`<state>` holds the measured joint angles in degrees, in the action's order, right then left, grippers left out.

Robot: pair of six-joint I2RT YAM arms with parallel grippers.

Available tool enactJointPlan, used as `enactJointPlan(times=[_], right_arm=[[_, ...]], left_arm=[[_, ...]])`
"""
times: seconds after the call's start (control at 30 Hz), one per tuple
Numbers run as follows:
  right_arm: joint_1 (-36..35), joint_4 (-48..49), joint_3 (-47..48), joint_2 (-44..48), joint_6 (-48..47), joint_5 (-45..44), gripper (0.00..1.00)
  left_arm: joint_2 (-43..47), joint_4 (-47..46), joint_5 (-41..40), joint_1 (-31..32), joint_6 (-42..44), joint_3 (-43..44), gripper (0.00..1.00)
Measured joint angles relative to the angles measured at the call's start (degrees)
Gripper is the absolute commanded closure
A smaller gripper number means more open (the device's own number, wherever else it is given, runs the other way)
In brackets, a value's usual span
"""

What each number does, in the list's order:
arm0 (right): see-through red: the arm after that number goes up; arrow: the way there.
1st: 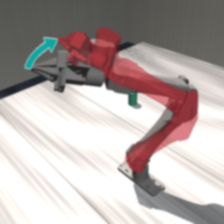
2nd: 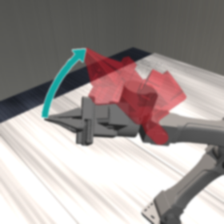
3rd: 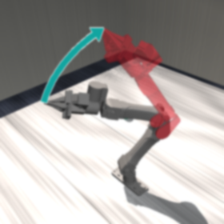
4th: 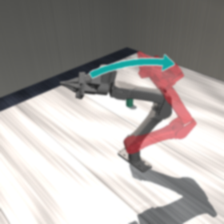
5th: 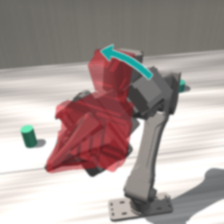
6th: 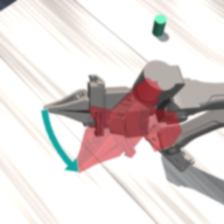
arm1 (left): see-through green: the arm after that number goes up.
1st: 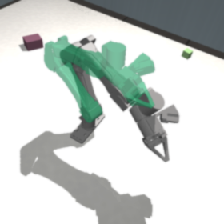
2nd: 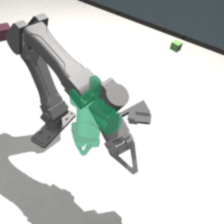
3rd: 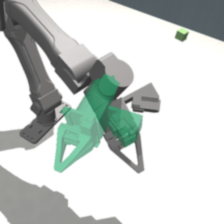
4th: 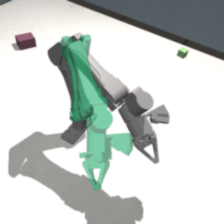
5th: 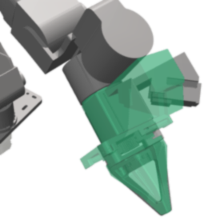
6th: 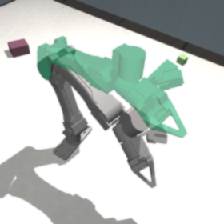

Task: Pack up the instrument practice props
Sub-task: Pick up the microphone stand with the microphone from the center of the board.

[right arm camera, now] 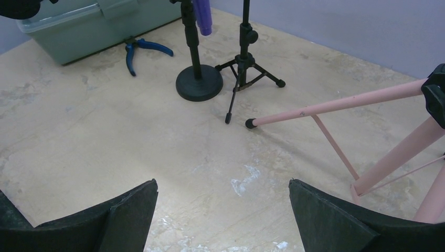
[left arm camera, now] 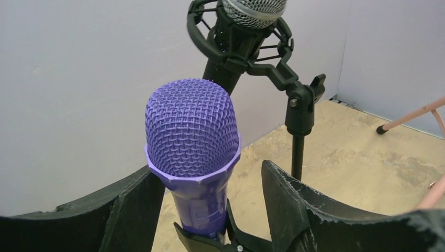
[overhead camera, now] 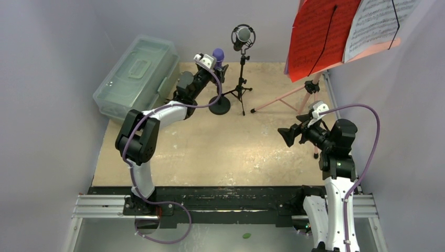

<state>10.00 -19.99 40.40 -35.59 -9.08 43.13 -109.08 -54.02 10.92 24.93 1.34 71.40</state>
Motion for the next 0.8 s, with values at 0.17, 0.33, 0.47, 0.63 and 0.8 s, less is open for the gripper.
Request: enactJointPlan(times=[0.17,0.33,0.47,0.63,0.8], right_arm=[[-0.22,-0.04,0.0,-0.02,0.02,-0.02,0.01],[-0.24,-0.09,0.0,-0.02,0.02,-0.02,0.01],[-0.24,-0.13,0.0,-0.02,0.0,-0.02,0.01],[-0.24,-0.13,0.0,-0.02,0.0,-0.04,0.01],[-0.24,-0.13,0.0,-0.02,0.0,-0.04,0.01]], left_arm=[[0.0,2.01,-2.67,1.86,4.39,1.36,0.43],[0.0,3.13,-4.85,1.99,7.85,1.64,0.47],[0.0,4.96,-5.79,2.36,10.82,2.67,0.67],[0.0,6.34,-6.32,3.45,12.81,3.3,0.92],[1.14,8.9,-6.99,3.61,12.68,3.39,1.0]])
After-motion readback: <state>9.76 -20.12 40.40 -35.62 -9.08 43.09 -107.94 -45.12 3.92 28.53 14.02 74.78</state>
